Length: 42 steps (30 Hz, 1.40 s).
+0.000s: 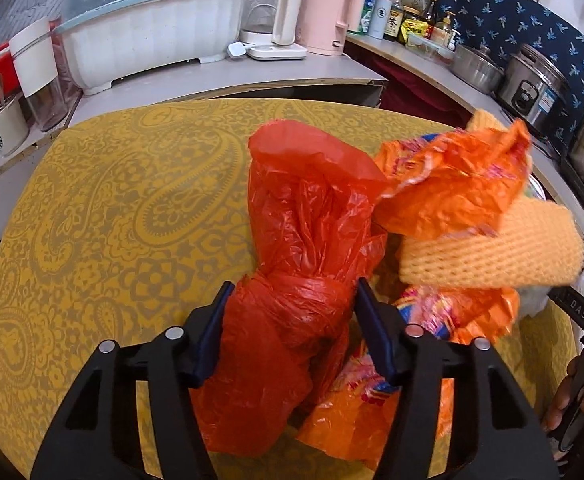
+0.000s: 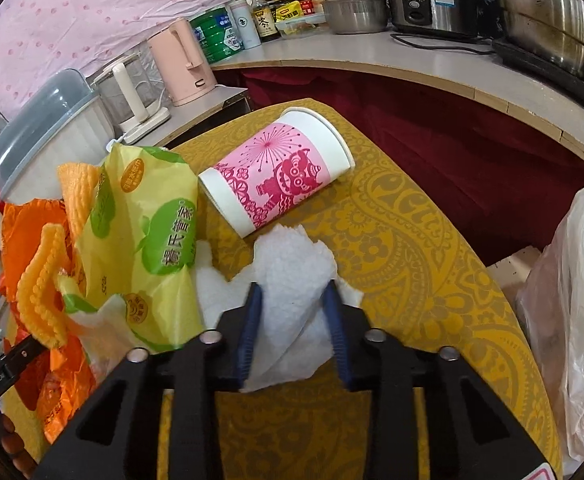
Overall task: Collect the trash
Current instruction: 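Grasp the red plastic bag with the left gripper while the right gripper grasps the white paper towel, then carry the red bag and paper towel over the white trash bin with both grippers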
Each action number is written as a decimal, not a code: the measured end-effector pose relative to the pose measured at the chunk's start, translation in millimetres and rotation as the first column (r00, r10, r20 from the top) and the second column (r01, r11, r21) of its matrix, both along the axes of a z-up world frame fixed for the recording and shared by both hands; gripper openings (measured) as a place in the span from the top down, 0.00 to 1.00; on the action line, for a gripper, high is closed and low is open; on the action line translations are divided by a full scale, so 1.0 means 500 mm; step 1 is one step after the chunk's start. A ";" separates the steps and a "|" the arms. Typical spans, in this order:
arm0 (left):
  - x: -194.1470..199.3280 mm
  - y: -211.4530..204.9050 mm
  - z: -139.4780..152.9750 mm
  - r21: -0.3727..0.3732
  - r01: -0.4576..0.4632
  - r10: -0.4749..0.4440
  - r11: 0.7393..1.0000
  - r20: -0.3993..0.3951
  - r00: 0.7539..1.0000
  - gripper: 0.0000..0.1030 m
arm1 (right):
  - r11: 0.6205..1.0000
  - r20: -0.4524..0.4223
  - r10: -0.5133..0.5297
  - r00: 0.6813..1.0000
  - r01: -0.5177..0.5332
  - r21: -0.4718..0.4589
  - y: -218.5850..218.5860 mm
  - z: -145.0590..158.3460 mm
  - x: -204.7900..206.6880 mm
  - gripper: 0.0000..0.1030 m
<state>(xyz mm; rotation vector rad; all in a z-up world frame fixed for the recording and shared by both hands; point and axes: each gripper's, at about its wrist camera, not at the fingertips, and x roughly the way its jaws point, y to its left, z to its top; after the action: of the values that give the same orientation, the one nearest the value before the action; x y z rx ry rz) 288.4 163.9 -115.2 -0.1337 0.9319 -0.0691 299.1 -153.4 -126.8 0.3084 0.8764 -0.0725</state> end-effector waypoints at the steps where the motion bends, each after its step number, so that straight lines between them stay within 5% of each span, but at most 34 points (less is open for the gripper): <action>1: -0.009 -0.003 0.004 0.005 0.003 -0.003 1.000 0.004 1.000 0.47 | 1.000 0.000 0.002 1.000 -0.002 0.002 0.001 0.002 -0.006 0.82; 4: -0.036 -0.009 0.016 0.014 0.006 -0.006 1.000 0.016 1.000 0.48 | 1.000 0.004 0.013 1.000 -0.013 0.005 0.003 0.013 -0.028 0.89; 20: -0.195 -0.042 0.165 -0.034 0.010 -0.005 0.999 0.134 0.991 0.49 | 0.999 0.139 -0.022 0.990 0.015 0.051 -0.037 0.156 -0.198 0.90; 42: -0.366 -0.263 0.278 -0.021 0.235 -0.223 0.972 0.241 0.945 0.49 | 0.990 0.284 -0.134 0.949 0.115 0.081 -0.181 0.286 -0.410 0.90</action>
<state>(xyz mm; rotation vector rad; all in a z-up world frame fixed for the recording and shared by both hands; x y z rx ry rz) 105.1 32.6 23.8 -0.0606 0.7030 -0.3182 94.3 -243.8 16.2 0.4227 0.5686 -0.1141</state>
